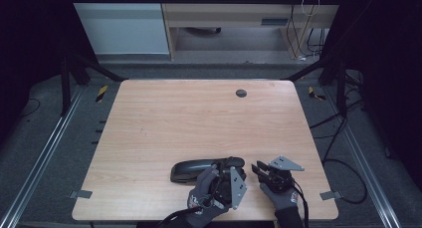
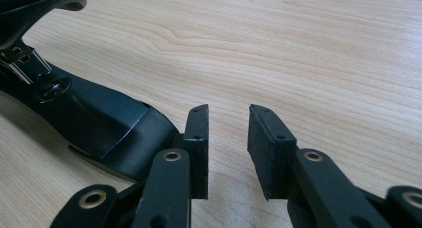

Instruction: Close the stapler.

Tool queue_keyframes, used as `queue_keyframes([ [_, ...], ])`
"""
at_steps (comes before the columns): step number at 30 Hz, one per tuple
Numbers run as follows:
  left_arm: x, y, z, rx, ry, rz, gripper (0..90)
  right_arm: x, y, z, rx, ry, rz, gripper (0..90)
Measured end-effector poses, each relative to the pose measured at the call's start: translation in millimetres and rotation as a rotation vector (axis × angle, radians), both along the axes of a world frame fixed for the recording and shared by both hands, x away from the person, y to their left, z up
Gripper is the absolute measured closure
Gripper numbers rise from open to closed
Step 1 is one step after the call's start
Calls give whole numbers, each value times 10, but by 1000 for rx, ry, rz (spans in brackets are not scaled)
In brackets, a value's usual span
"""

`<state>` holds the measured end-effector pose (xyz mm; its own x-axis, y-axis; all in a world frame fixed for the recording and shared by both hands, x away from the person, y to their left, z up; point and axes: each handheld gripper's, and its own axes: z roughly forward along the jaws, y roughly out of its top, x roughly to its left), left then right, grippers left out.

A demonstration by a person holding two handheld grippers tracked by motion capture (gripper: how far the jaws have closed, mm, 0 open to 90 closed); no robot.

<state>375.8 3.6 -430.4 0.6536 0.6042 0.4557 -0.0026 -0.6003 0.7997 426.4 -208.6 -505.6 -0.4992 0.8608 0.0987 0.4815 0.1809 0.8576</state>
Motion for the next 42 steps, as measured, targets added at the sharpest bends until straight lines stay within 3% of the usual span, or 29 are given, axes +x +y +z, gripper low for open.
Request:
queue_keyframes([
  [11,162,409,214,-169,113,22,336,-7,-2,26,12,-2,-6,735],
  [24,322,1108,309,-276,138,156,365,5,15,133,27,-11,1,899],
  [27,349,1280,316,-299,141,189,365,10,15,153,29,-10,6,900],
  [32,376,1563,288,-319,140,243,368,22,2,194,38,-10,6,900],
  [42,391,2139,38,-350,176,384,376,18,3,336,68,-30,24,900],
])
